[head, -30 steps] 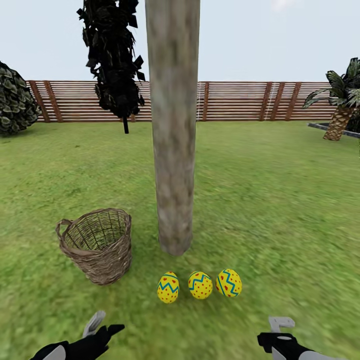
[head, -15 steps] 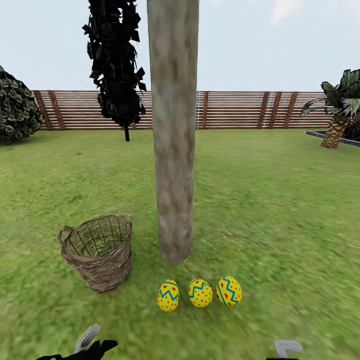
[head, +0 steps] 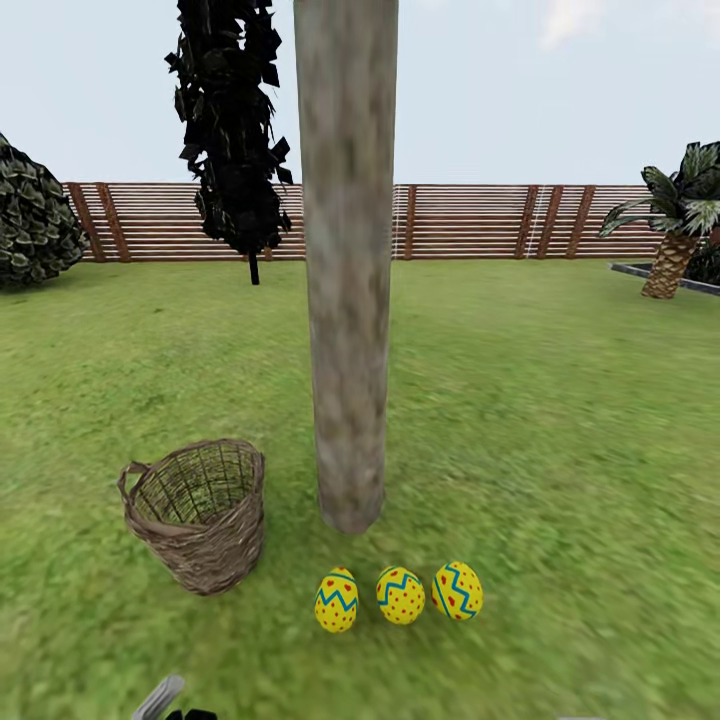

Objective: Take the three Easter eggs out of the wicker basket on the lawn in the garden, then place them on the lawn next to a single tree (choose any tree) so that all three eggs are next to the same tree and none are left in the basket.

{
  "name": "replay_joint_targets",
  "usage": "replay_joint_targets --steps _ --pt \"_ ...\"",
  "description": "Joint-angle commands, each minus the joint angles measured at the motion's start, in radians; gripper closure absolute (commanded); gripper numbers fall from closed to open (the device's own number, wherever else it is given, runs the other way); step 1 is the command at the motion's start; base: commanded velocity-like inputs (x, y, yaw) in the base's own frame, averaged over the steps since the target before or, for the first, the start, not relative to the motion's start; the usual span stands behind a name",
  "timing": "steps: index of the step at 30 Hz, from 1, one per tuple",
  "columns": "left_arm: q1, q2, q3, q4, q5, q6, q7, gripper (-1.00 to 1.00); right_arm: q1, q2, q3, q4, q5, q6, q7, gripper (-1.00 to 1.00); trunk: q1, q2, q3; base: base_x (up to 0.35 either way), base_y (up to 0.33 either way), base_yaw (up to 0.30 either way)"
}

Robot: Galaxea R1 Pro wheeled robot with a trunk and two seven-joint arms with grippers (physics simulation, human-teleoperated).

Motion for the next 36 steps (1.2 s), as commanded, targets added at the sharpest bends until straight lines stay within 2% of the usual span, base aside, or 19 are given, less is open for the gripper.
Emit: replay_joint_targets --steps 1,22,36 --pt "0.0 0.001 -0.007 0.003 0.011 0.006 -0.002 -1.0 0.0 0.001 0.008 0.003 -0.009 -0.004 0.0 -1.0 -0.004 0.007 0.002 0.0 0.0 0.0" --pt "0.003 -0.001 -0.013 0.019 0.009 0.007 -0.002 -1.0 0.003 0.001 0.007 -0.003 -0.008 -0.004 0.001 -1.0 -0.085 0.154 0.068 0.0 0.0 0.0" --pt "0.008 -0.002 -0.013 0.02 0.009 0.008 -0.001 -1.0 0.003 0.002 0.006 -0.001 -0.009 -0.005 0.002 -1.0 -0.138 0.252 0.091 0.0 0.0 0.0"
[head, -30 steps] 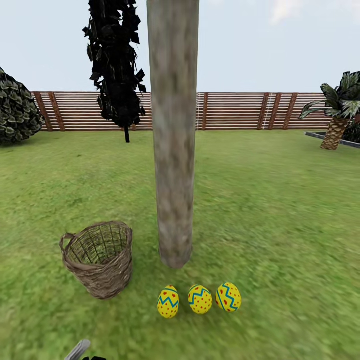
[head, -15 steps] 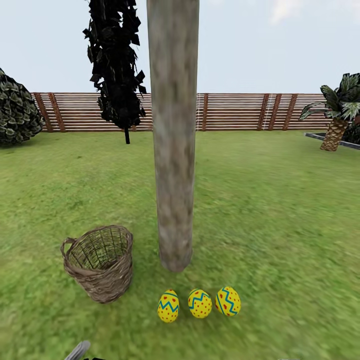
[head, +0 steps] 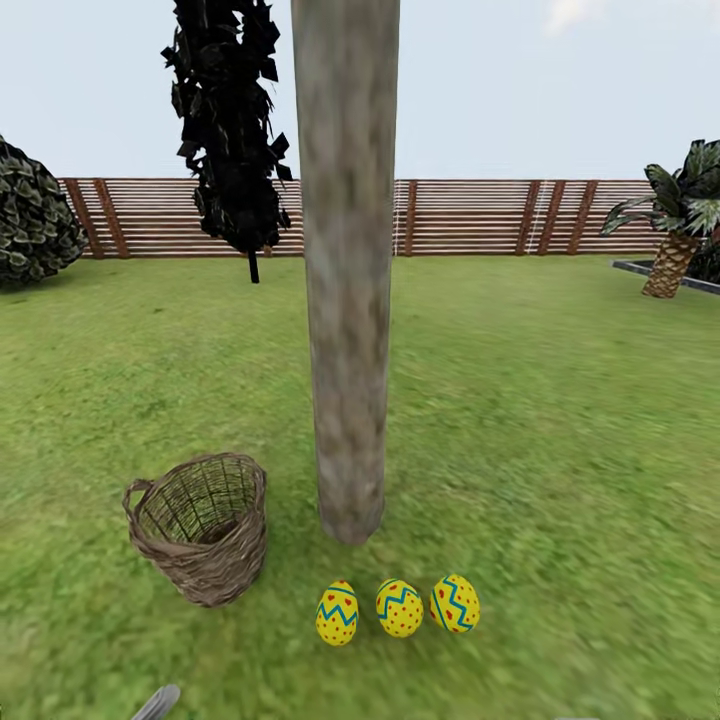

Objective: Take the three Easter eggs out of the wicker basket on the lawn in the garden, then place them on the lawn next to a single tree (choose any tree) so that all three eggs are next to the same tree and none are left in the basket.

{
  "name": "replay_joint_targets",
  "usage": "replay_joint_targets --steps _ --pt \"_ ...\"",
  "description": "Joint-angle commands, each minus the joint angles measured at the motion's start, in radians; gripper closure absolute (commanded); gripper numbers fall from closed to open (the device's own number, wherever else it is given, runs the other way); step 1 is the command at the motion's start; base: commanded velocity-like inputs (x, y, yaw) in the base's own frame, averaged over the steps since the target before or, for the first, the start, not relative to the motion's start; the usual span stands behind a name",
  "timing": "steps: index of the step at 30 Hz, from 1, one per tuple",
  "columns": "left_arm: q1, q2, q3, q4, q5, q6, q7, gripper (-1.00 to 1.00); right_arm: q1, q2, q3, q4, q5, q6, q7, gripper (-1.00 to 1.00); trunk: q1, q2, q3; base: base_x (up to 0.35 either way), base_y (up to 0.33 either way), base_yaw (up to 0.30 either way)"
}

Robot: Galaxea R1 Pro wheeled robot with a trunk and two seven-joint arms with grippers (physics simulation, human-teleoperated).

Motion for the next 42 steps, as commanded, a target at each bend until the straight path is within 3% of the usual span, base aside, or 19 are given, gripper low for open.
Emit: replay_joint_targets --steps 1,23,28,36,39,40,42 --pt "0.0 0.0 -0.007 0.0 0.011 0.006 -0.001 -1.0 -0.001 0.001 0.008 0.003 -0.009 -0.004 -0.001 -1.0 -0.004 0.007 0.001 0.0 0.0 0.0" --pt "0.028 0.005 -0.009 0.0 0.012 0.002 -0.001 -1.0 0.013 0.0 0.007 0.006 -0.011 -0.003 -0.001 -1.0 -0.088 0.161 0.035 0.0 0.0 0.0" --pt "0.035 0.009 -0.009 0.035 0.012 -0.1 -0.001 -1.0 0.014 0.0 0.007 0.004 -0.014 -0.002 -0.001 -1.0 -0.108 0.196 0.044 0.0 0.0 0.0" --pt "0.036 0.011 -0.015 0.054 0.012 -0.137 -0.001 -1.0 0.014 0.0 0.007 0.003 -0.014 0.008 -0.002 -1.0 -0.138 0.252 0.057 0.0 0.0 0.0" --pt "0.036 0.01 -0.088 0.053 0.013 -0.183 -0.001 -1.0 0.014 0.0 0.007 0.006 -0.015 0.004 -0.001 -1.0 -0.15 0.273 0.061 0.0 0.0 0.0" --pt "0.036 0.009 -0.154 0.052 0.014 -0.198 -0.001 -1.0 0.016 0.0 0.007 0.007 -0.015 0.005 0.0 -1.0 -0.154 0.28 0.063 0.0 0.0 0.0" --pt "0.036 0.008 -0.181 0.052 0.015 -0.205 -0.001 -1.0 0.024 0.001 0.007 0.008 -0.015 0.005 0.0 -1.0 -0.161 0.294 0.066 0.0 0.0 0.0"
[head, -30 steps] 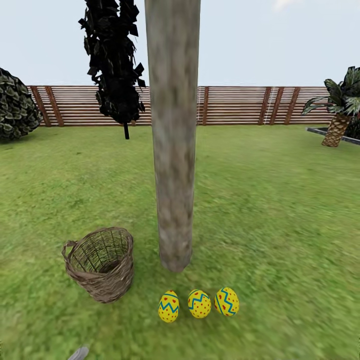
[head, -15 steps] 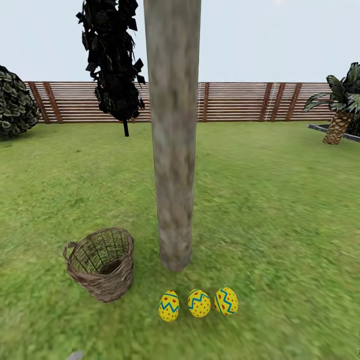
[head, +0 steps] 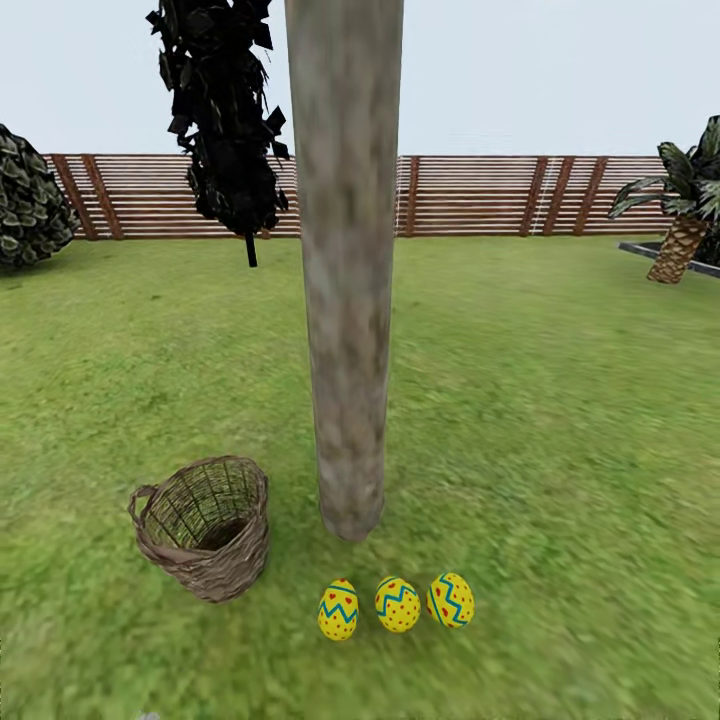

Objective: Take the three Easter eggs out of the wicker basket on the lawn in the garden, then place them on the lawn next to a single tree (choose any tree) so that all three eggs are next to the same tree and none are left in the basket.

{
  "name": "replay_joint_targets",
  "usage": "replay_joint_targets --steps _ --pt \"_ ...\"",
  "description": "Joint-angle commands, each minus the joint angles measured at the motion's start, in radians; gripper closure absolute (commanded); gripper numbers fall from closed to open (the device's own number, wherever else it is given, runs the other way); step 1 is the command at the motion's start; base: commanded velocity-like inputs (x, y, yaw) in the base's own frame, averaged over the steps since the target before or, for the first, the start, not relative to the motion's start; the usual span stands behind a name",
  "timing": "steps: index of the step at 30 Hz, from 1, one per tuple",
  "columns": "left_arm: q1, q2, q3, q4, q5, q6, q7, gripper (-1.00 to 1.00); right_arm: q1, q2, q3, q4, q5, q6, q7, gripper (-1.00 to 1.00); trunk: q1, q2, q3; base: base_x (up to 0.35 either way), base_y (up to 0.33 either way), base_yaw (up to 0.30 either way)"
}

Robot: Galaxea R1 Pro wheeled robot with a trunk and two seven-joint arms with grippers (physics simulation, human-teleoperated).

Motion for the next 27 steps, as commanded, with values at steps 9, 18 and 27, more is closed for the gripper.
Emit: replay_joint_targets --steps 9,18,27 --pt "0.034 -0.005 -0.026 0.005 0.009 -0.07 -0.007 -1.0 0.018 0.0 0.009 0.003 -0.008 0.005 0.004 -1.0 -0.035 0.063 0.013 0.0 0.0 0.0" --pt "0.044 -0.006 -0.026 0.005 0.008 -0.072 -0.006 -1.0 0.024 -0.001 0.009 0.004 -0.008 0.006 0.004 -1.0 -0.069 0.126 0.027 0.0 0.0 0.0" --pt "0.045 -0.008 -0.03 0.005 0.007 -0.072 -0.004 -1.0 0.024 -0.002 0.008 0.01 -0.01 0.006 0.003 -1.0 -0.104 0.189 0.04 0.0 0.0 -0.001"
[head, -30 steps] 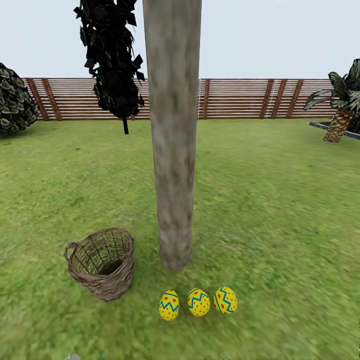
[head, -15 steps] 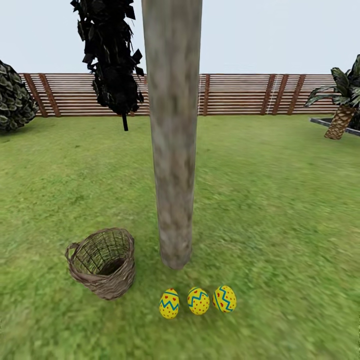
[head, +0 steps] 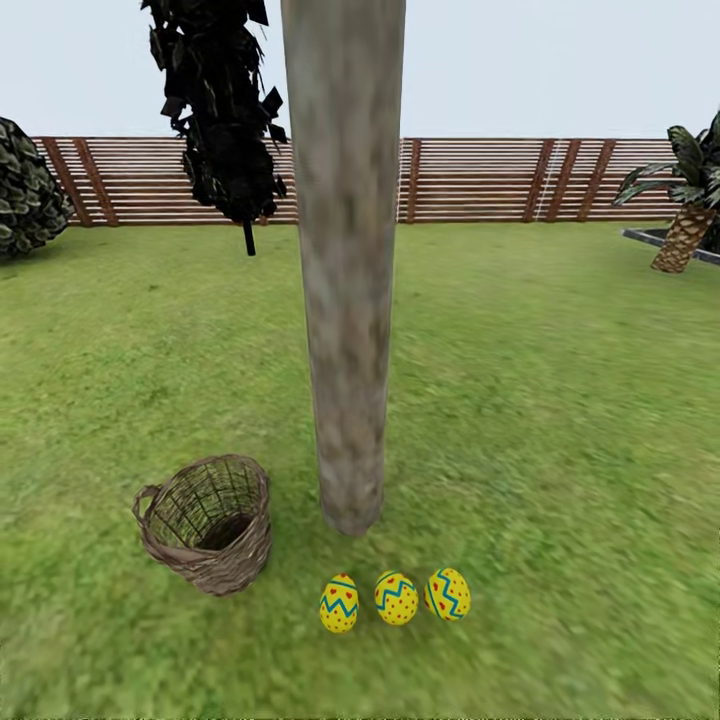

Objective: Take the three Easter eggs out of the wicker basket on the lawn in the garden, then place them on the lawn next to a single tree (choose any tree) so that all three eggs are next to the same tree and none are left in the basket.

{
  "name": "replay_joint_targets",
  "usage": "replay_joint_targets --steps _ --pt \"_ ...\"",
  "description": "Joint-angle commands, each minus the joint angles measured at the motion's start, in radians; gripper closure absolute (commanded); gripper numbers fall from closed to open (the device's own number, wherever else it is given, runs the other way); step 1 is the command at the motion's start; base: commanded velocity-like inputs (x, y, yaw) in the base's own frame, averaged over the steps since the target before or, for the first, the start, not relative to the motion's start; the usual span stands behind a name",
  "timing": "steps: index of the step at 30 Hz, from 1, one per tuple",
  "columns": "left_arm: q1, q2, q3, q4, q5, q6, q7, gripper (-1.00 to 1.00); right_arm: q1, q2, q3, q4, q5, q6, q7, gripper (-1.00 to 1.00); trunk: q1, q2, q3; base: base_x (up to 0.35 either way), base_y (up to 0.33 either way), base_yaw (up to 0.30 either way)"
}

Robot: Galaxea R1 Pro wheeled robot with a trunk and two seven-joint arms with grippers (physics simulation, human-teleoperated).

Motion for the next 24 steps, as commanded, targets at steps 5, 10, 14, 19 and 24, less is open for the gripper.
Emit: replay_joint_targets --steps 5,10,14,19,24 --pt "-0.001 -0.002 -0.007 0.003 0.011 0.008 -0.006 -1.0 -0.001 0.0 0.008 0.003 -0.01 -0.002 -0.001 -1.0 -0.019 0.035 0.007 0.0 0.0 -0.066" --pt "-0.001 -0.015 -0.069 0.002 0.011 0.008 0.021 -1.0 0.0 -0.001 0.007 0.005 -0.01 -0.003 -0.001 -1.0 -0.039 0.07 0.015 0.0 0.0 -0.146" --pt "-0.001 -0.042 -0.085 -0.001 0.011 0.008 0.206 -1.0 0.0 -0.001 0.007 0.006 -0.01 -0.004 -0.001 -1.0 -0.054 0.098 0.023 0.0 0.0 -0.192" --pt "0.0 -0.05 -0.086 -0.002 0.012 0.008 0.274 -1.0 0.0 -0.001 0.007 0.006 -0.01 -0.004 -0.001 -1.0 -0.073 0.133 0.035 0.0 0.0 -0.233" --pt "0.0 -0.05 -0.086 -0.001 0.012 0.008 0.282 -1.0 0.0 0.0 0.007 0.006 -0.01 -0.005 -0.001 -1.0 -0.092 0.168 0.048 0.0 0.0 -0.262"
